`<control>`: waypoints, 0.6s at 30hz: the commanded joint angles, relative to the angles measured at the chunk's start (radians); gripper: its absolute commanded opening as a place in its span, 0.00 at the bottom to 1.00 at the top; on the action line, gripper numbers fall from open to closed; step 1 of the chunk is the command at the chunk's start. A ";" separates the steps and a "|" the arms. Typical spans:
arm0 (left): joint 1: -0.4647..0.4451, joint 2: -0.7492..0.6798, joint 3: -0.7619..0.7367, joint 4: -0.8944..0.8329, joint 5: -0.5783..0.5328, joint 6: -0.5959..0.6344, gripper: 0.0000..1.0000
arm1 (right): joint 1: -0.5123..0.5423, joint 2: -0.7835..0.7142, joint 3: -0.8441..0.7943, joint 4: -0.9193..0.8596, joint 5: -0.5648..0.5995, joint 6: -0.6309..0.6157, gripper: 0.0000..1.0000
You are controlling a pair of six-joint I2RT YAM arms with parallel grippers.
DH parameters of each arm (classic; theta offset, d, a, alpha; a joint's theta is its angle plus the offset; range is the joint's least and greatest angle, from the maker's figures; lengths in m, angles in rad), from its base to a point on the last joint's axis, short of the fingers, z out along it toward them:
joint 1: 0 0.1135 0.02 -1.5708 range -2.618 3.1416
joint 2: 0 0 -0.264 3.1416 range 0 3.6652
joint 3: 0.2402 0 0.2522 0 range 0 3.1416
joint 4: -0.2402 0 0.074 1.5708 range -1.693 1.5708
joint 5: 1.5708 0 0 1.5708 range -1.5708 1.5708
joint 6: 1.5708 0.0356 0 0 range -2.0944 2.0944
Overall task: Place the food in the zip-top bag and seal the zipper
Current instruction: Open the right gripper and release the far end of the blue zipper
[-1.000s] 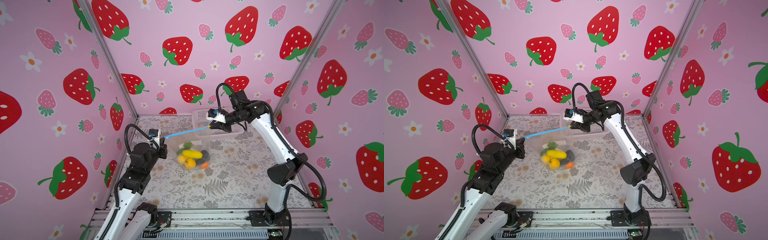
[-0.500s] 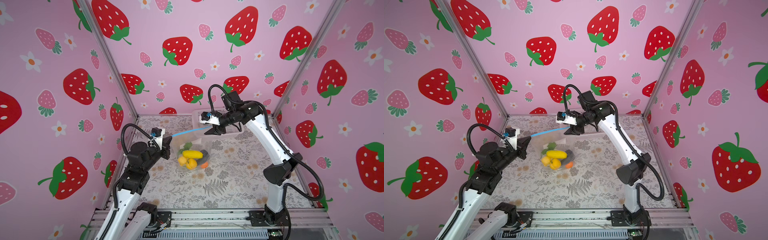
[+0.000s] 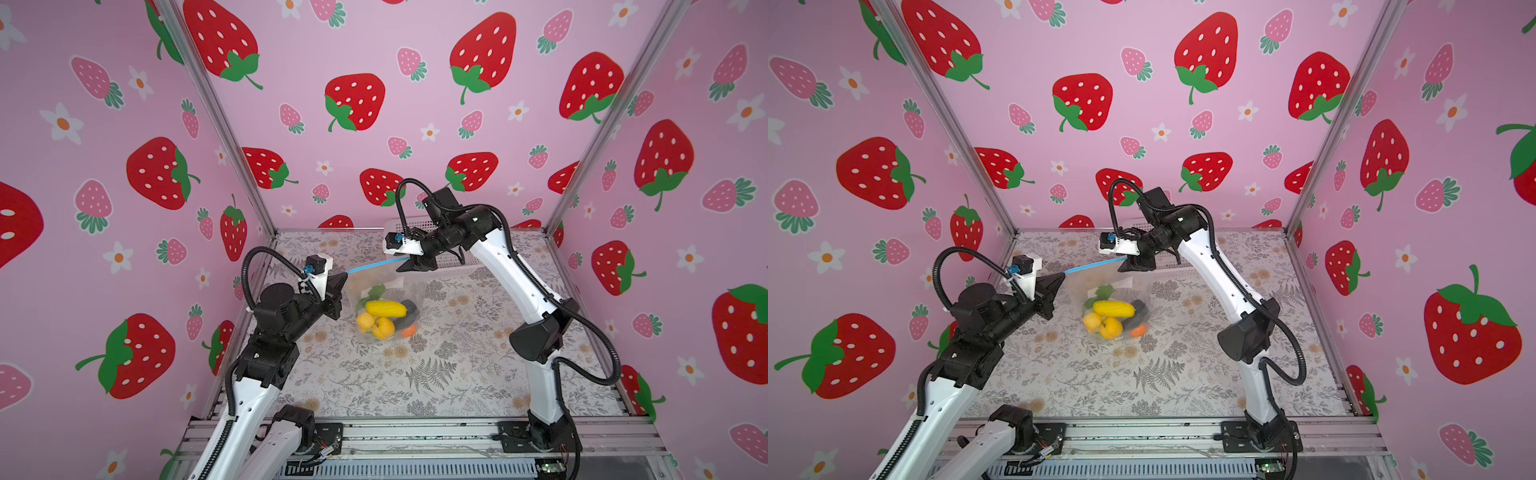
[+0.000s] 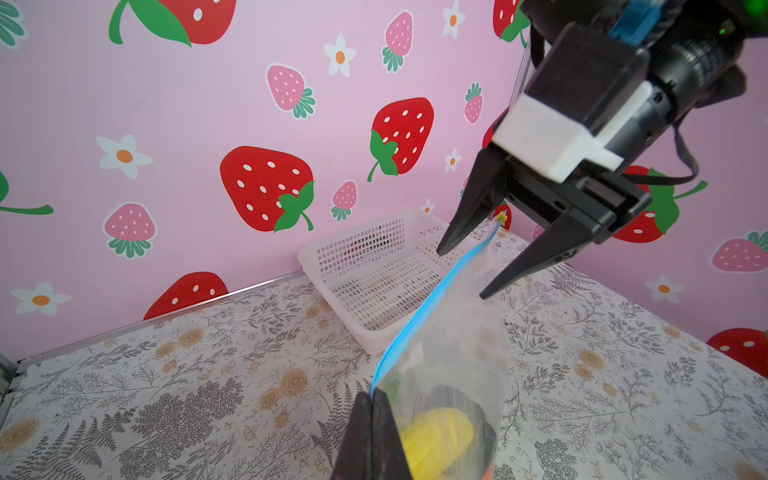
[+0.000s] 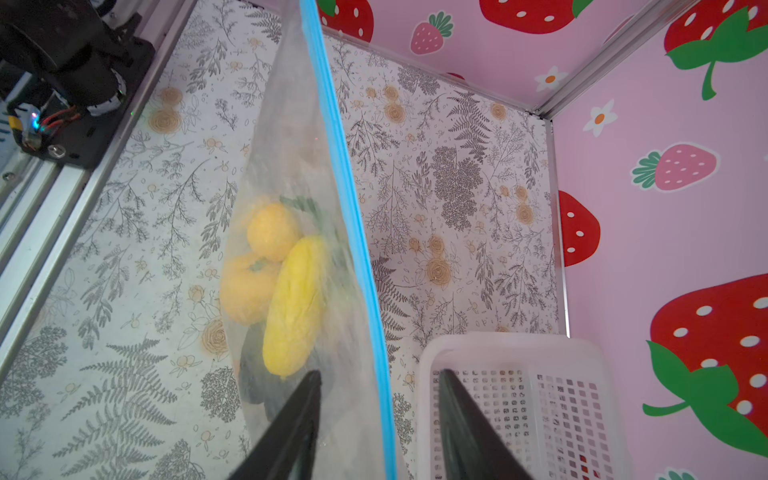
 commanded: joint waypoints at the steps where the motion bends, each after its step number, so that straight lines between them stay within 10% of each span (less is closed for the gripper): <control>1: -0.004 -0.009 0.048 0.029 0.017 0.017 0.00 | 0.012 0.005 0.030 -0.025 -0.016 -0.020 0.40; 18: -0.004 -0.009 0.034 0.026 -0.002 0.011 0.00 | 0.012 -0.023 0.025 -0.022 -0.011 -0.019 0.22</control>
